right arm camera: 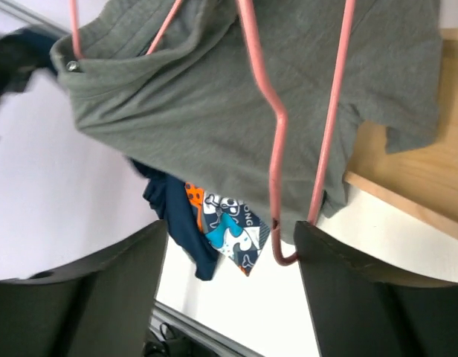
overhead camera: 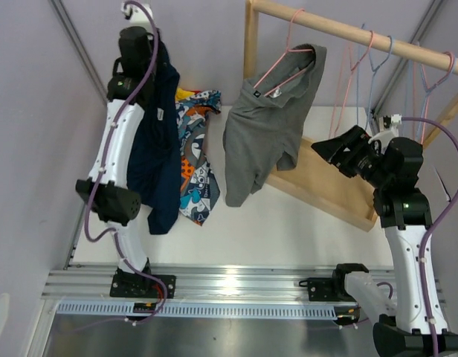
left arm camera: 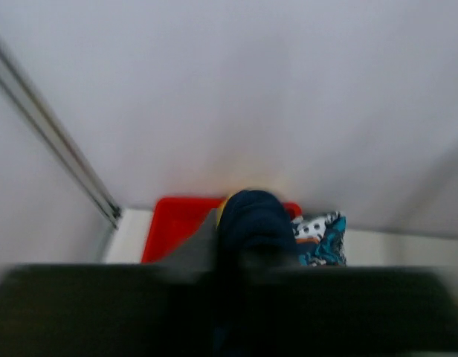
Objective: Remove the shorts from the hanger
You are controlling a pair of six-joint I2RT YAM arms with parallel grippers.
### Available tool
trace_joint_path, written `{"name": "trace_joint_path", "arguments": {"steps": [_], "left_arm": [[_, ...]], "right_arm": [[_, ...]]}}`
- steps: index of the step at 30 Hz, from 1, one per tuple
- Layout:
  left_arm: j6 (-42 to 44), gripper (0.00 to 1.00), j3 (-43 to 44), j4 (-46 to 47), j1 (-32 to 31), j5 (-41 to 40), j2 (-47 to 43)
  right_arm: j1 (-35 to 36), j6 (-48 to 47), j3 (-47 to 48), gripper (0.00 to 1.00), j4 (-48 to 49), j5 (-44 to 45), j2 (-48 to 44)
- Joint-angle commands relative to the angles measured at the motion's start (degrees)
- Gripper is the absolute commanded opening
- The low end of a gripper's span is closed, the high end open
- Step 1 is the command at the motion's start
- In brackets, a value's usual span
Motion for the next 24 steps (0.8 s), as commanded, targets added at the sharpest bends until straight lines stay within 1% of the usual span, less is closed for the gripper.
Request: {"name": "trace_joint_path", "arguments": {"steps": [1,2,5,6,7,9,10,11,12,14,15,16,17,18,20,21,22,23,24], "left_arm": [[-6.1,0.82,1.8,0.9,1.0,5.3,5.2],[-6.7,0.99,1.5,0.3,1.0,3.8,6.2],[-9.3,0.99,0.3,-4.2,1.0,1.5,7.6],[-9.8,0.99,-0.3,-6.2,1.0,0.2,7.0],[-10.8,0.99,-4.6,-6.4,0.9,0.0,5.8],[-11.6,0.99,-9.3,-4.4,0.9,-0.4,-1.0],[-11.7,0.99,-11.8,-3.6,0.9,-0.3,-4.0],[-11.8,0.99,-20.1,-2.7,0.9,-0.1,-10.2],[-12.3,0.99,-22.9,-1.8,0.9,0.0,-13.4],[-12.3,0.99,-34.4,1.4,0.9,1.4,-20.0],[-12.8,0.99,-39.8,2.2,0.9,1.9,-26.2],[-13.5,0.99,-42.5,3.0,0.9,2.2,-29.1],[-14.3,0.99,-47.5,3.3,0.9,2.9,-34.6],[-14.9,0.99,-52.8,3.2,0.9,3.7,-37.2],[-15.1,0.99,-57.9,2.3,0.8,6.7,-42.2],[-14.5,0.99,-64.5,1.6,0.8,7.2,-46.8],[-14.0,0.99,-66.6,1.1,0.8,8.0,-49.1],[-13.3,0.99,-70.7,1.3,0.7,7.6,-51.3],[-13.2,0.99,-75.5,2.4,0.3,6.6,-56.5]], "right_arm": [[0.3,-1.7,3.1,0.84,-2.9,-4.3,-2.7],[0.3,-1.4,4.0,0.87,-2.4,-5.6,-2.9],[0.9,1.7,8.0,0.90,2.0,-11.8,-3.1],[1.2,4.1,9.0,0.91,5.3,-12.6,-2.9],[1.7,5.2,11.1,0.91,7.0,-13.0,-2.0],[4.3,7.2,13.4,0.91,11.0,-12.6,-0.5],[5.5,7.2,16.4,0.91,11.8,-12.1,1.7],[8.1,6.8,18.1,0.91,12.4,-10.3,3.2],[9.8,6.2,19.9,0.91,12.3,-8.9,4.7],[13.3,3.4,25.3,0.91,12.0,-4.7,9.8],[16.5,2.3,26.9,0.91,11.6,-3.0,11.7],[17.6,0.3,28.5,0.91,11.4,-0.3,13.7],[18.4,-0.6,31.2,0.90,11.4,0.5,17.5],[18.9,-1.6,32.5,0.90,11.4,1.4,19.4],[18.8,-3.6,34.9,0.90,11.4,5.4,22.9],[18.8,-4.1,36.4,0.90,12.1,6.5,26.3],[18.8,-4.2,37.0,0.90,13.0,7.6,28.0],[18.9,-4.3,37.9,0.90,13.9,8.0,29.9],[19.0,-4.2,40.5,0.89,13.9,8.1,33.7]]}}
